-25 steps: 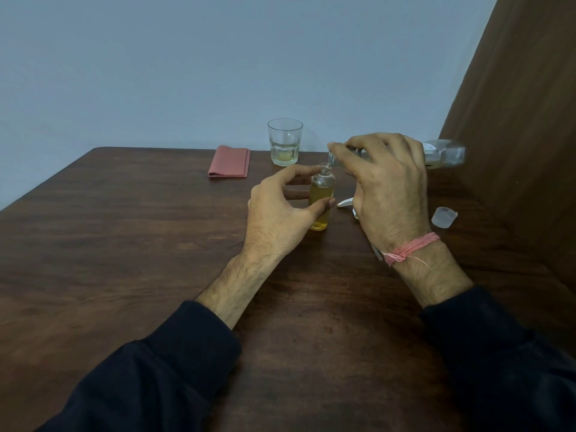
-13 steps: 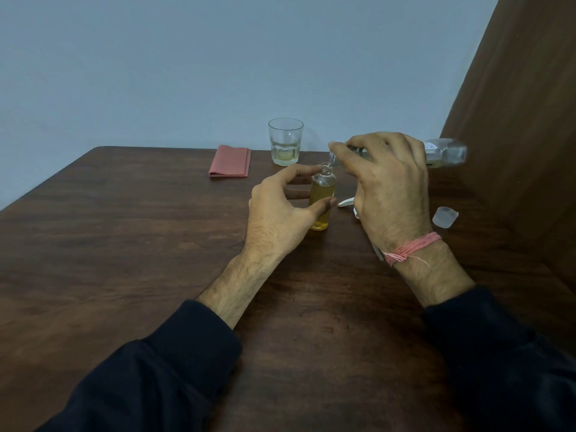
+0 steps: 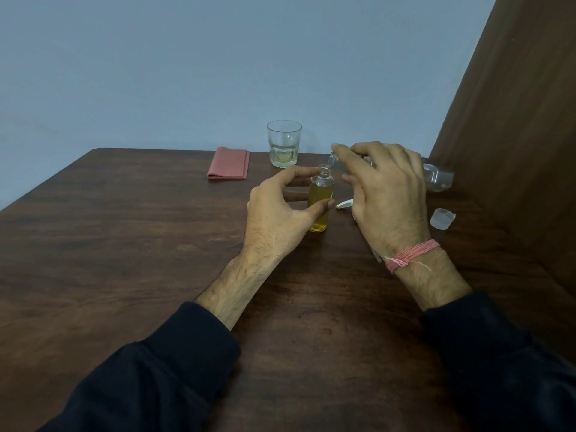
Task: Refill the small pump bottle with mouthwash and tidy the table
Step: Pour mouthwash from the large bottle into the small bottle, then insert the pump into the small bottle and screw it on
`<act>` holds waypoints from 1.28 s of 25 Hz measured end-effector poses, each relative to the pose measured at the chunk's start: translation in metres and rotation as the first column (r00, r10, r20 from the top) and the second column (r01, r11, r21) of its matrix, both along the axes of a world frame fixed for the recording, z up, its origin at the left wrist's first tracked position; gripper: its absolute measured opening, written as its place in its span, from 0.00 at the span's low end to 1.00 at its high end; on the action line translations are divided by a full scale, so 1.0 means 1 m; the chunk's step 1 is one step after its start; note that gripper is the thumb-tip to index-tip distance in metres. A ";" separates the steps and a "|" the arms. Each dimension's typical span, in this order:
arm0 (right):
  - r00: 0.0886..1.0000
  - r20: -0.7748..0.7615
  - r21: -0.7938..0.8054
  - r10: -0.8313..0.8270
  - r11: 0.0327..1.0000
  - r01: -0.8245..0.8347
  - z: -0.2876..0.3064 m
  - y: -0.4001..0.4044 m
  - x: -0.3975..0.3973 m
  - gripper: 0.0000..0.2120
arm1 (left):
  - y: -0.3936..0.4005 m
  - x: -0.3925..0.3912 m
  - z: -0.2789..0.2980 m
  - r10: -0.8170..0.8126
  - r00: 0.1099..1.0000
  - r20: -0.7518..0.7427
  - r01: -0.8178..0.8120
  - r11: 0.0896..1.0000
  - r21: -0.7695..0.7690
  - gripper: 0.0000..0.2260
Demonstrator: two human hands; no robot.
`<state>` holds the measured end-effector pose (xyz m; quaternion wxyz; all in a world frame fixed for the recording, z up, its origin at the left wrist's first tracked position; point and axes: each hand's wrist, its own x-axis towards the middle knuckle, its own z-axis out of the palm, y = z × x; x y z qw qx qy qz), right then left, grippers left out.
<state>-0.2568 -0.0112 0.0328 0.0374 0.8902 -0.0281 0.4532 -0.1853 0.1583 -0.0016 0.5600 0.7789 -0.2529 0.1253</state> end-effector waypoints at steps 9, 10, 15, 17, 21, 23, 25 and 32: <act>0.974 0.140 0.663 0.177 0.714 -0.225 0.008 -0.039 0.002 0.22 | -0.003 0.002 -0.003 0.025 0.999 -0.027 -0.024 1.000 0.020 0.26; 0.965 0.176 0.714 0.195 0.650 -0.261 0.010 -0.046 0.001 0.22 | -0.003 0.002 -0.003 0.027 0.999 -0.037 -0.026 0.999 0.024 0.24; 0.917 0.296 0.863 0.267 0.338 -0.376 0.007 -0.073 -0.001 0.20 | -0.004 0.003 0.000 0.019 0.999 -0.051 -0.018 0.999 0.034 0.23; 0.891 0.335 0.885 0.305 0.222 -0.409 0.005 -0.079 -0.001 0.20 | -0.005 0.003 -0.001 0.009 0.998 -0.058 -0.008 0.999 0.034 0.25; 0.856 0.347 0.899 0.385 0.125 -0.420 0.005 -0.084 -0.001 0.21 | -0.004 0.002 -0.001 -0.005 0.998 -0.064 0.007 0.999 0.040 0.26; 0.834 0.350 0.902 0.425 0.087 -0.423 0.005 -0.085 -0.002 0.22 | -0.004 0.002 0.000 -0.002 0.997 -0.076 0.005 0.999 0.041 0.26; 0.803 0.372 0.900 0.466 0.032 -0.435 0.006 -0.086 -0.004 0.24 | -0.004 0.002 0.000 0.007 0.996 -0.085 -0.003 0.999 0.050 0.26; 0.829 0.493 0.844 0.266 0.085 -0.529 0.017 -0.080 -0.009 0.24 | -0.002 -0.001 0.003 -0.004 0.994 -0.108 0.010 0.998 0.056 0.27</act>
